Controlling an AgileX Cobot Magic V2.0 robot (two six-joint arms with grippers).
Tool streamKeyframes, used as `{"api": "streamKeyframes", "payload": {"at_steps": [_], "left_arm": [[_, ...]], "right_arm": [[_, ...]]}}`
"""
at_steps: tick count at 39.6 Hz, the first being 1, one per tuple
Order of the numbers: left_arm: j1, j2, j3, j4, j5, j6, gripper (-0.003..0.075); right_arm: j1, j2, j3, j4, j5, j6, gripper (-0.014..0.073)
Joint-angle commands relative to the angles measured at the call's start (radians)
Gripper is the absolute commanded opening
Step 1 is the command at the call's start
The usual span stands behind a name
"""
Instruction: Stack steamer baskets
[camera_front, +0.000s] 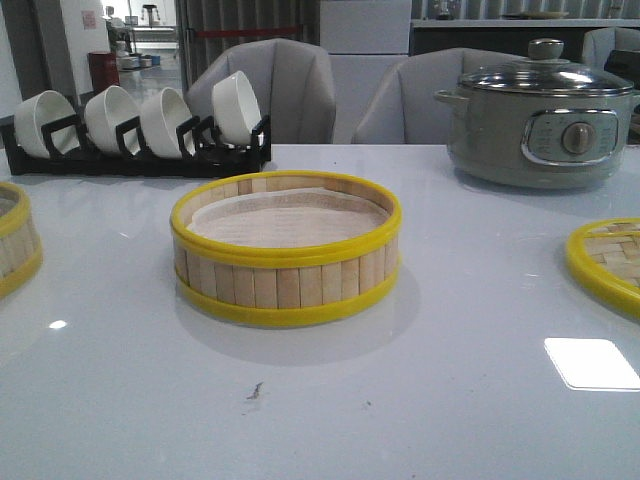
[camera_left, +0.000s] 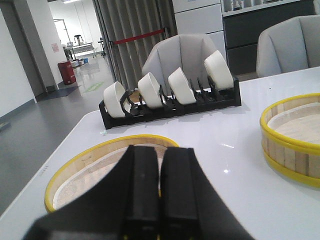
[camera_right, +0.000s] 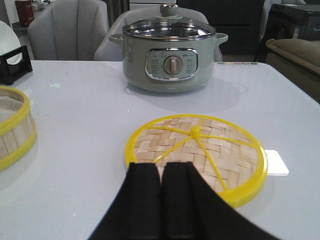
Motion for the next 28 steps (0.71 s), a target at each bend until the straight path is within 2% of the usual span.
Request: {"api": "streamKeyframes", "payload": {"at_steps": [1, 12, 15, 18, 24, 28], "left_arm": [[0.002, -0.013, 0.0, -0.001, -0.079, -0.001, 0.0083], [0.002, -0.013, 0.0, 0.0, -0.079, -0.003, 0.0083], [0.0, -0.013, -0.002, -0.107, -0.084, -0.033, 0.0083], [0.0, -0.004, -0.024, -0.105, -0.069, -0.034, 0.0083], [0.0, 0.131, -0.186, -0.123, 0.026, -0.037, 0.0083], [0.0, 0.298, -0.38, -0.113, 0.131, -0.037, 0.0083]], "right_arm": [[-0.005, -0.021, -0.015, -0.008, -0.086, -0.002, 0.0032], [-0.005, -0.021, -0.015, -0.008, -0.086, -0.002, 0.0032], [-0.005, -0.021, -0.015, -0.008, -0.086, -0.002, 0.0032], [-0.005, -0.021, -0.015, -0.008, -0.086, -0.002, 0.0032], [-0.005, -0.021, -0.015, -0.008, -0.086, -0.002, 0.0032], [-0.005, -0.021, -0.015, -0.008, -0.086, -0.002, 0.0032]]}}
